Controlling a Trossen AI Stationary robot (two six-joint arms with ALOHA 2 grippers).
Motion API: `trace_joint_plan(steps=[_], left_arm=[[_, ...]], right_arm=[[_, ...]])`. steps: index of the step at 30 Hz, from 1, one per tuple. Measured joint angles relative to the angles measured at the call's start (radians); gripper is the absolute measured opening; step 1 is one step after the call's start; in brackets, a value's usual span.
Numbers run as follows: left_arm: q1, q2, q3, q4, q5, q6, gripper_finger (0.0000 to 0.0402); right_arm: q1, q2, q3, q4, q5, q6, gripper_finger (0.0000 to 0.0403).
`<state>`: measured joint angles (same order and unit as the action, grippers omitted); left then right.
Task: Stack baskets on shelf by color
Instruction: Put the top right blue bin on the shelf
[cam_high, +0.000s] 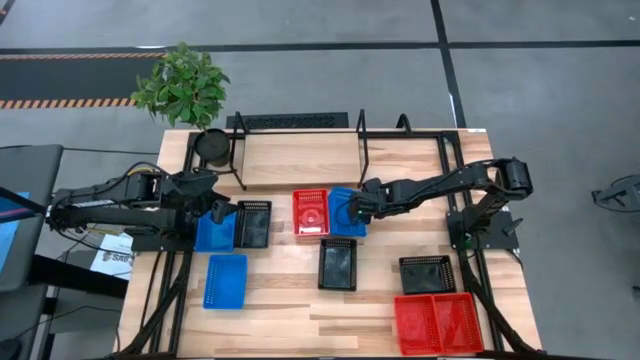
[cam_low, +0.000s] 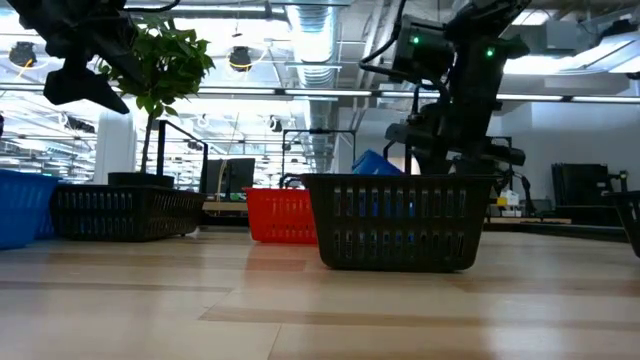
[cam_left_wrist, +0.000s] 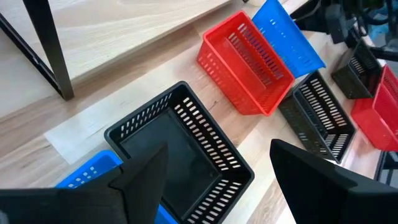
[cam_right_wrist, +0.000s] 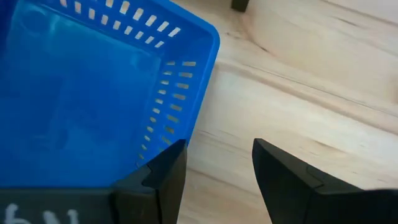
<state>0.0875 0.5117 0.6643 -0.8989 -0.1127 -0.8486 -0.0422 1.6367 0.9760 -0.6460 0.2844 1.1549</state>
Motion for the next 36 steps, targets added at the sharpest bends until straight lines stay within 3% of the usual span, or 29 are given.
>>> trace_joint_plan(steps=[14, 29, 33, 36], left_arm=[[0.0, -0.11, 0.0, 0.0, -0.032, -0.029, 0.0269], [0.0, -0.211, 0.054, 0.0, -0.024, -0.012, 0.0269], [0.0, -0.235, 0.056, -0.003, -0.046, -0.006, 0.0269], [0.0, -0.247, 0.056, -0.003, -0.057, -0.005, 0.0269]], right_arm=[[0.017, -0.154, 0.001, 0.048, 0.007, -0.029, 0.0207], [0.007, 0.005, 0.0, 0.114, -0.036, -0.047, 0.0202], [0.003, 0.005, 0.0, 0.111, -0.037, -0.042, 0.0178], [-0.001, -0.001, 0.001, 0.093, -0.038, -0.032, 0.0133]])
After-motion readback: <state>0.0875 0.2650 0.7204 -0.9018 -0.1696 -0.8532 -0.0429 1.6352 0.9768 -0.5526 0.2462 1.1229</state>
